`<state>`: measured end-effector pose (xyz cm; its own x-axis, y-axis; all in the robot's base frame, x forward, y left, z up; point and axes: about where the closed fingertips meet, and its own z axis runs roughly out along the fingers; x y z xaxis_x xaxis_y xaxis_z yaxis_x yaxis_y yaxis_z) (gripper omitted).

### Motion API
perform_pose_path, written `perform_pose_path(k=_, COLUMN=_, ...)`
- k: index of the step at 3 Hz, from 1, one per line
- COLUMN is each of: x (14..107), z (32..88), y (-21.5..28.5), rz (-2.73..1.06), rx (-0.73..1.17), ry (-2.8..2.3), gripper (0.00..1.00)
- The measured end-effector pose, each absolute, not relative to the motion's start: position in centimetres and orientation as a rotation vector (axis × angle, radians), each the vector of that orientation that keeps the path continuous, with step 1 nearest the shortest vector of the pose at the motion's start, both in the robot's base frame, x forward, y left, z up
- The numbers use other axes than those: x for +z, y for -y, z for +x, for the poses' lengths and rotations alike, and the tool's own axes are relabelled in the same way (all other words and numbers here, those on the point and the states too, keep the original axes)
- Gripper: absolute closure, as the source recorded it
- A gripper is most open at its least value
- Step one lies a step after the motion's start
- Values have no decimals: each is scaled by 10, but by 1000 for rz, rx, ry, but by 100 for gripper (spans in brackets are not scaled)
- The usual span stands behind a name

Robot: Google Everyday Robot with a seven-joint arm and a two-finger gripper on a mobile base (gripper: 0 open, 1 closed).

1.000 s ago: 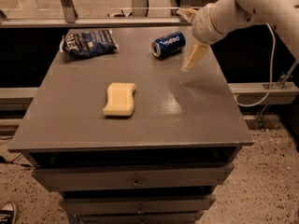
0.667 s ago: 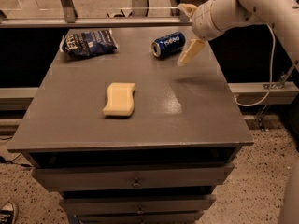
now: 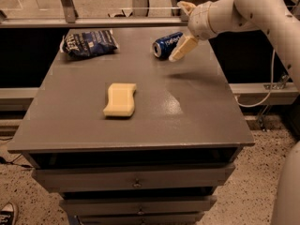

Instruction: Pick pepsi can

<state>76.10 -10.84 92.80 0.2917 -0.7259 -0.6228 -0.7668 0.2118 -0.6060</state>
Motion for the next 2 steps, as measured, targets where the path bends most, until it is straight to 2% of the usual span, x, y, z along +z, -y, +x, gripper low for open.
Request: perform_pose_path(k=2, x=902, z=782, y=107, rz=-1520, rx=57, ry=-1508, gripper=0)
